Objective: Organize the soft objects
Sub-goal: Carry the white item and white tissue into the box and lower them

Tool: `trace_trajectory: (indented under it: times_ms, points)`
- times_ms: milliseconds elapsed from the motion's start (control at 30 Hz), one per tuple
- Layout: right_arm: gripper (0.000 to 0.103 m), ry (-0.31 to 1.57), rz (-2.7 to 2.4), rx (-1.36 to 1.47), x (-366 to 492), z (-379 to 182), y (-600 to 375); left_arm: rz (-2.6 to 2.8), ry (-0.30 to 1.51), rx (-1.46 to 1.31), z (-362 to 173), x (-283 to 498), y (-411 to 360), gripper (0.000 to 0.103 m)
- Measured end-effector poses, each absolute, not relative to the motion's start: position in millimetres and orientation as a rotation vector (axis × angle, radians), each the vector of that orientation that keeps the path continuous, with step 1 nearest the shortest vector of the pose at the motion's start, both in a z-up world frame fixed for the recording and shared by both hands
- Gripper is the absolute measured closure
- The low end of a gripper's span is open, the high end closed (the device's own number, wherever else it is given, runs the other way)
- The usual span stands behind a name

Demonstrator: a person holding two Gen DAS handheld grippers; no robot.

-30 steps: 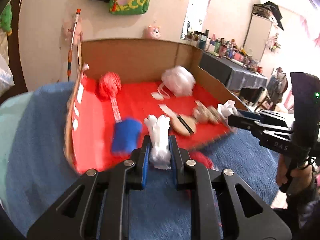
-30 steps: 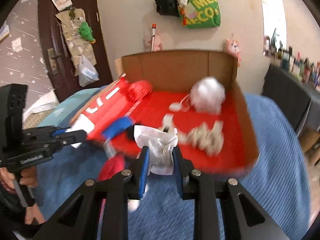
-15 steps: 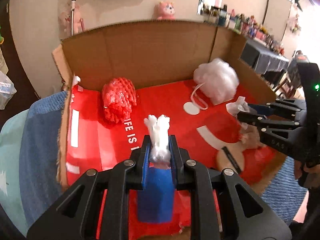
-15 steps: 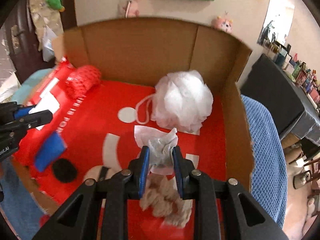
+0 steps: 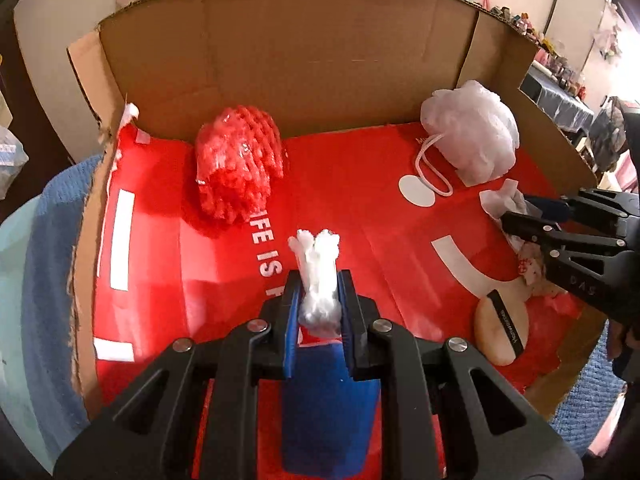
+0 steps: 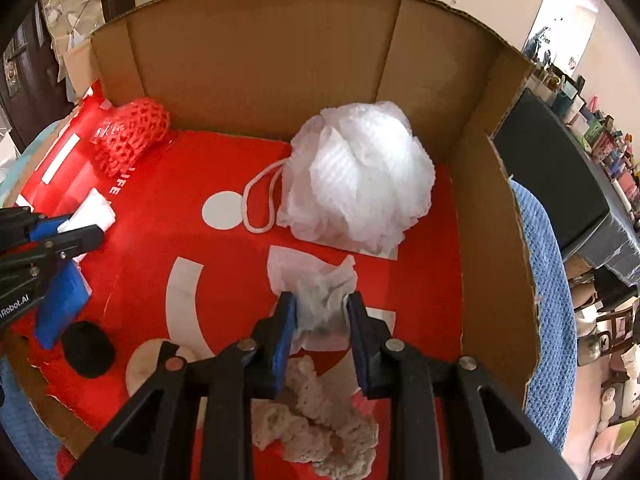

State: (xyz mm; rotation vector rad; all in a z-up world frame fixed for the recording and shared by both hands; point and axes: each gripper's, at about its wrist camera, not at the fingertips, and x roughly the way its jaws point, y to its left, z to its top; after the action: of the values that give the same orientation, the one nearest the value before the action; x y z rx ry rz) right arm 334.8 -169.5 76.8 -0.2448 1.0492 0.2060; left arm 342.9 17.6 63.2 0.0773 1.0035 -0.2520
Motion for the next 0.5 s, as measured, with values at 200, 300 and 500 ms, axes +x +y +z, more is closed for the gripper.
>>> trace_trajectory:
  times_ms: [200, 300, 500]
  points:
    - [0.074, 1.055, 0.206, -0.249, 338.7, 77.4, -168.2, -0.244, 1.040, 0.086, 58.9, 346.4, 14.4, 0.087]
    - [0.074, 1.054, 0.204, -0.250, 338.0, 77.1, -168.3, -0.239, 1.037, 0.092, 59.3, 347.4, 14.2, 0.087]
    - [0.073, 1.057, 0.205, -0.255, 343.2, 76.8, -163.0, -0.238, 1.044, 0.109, 58.4, 348.7, 11.0, 0.086]
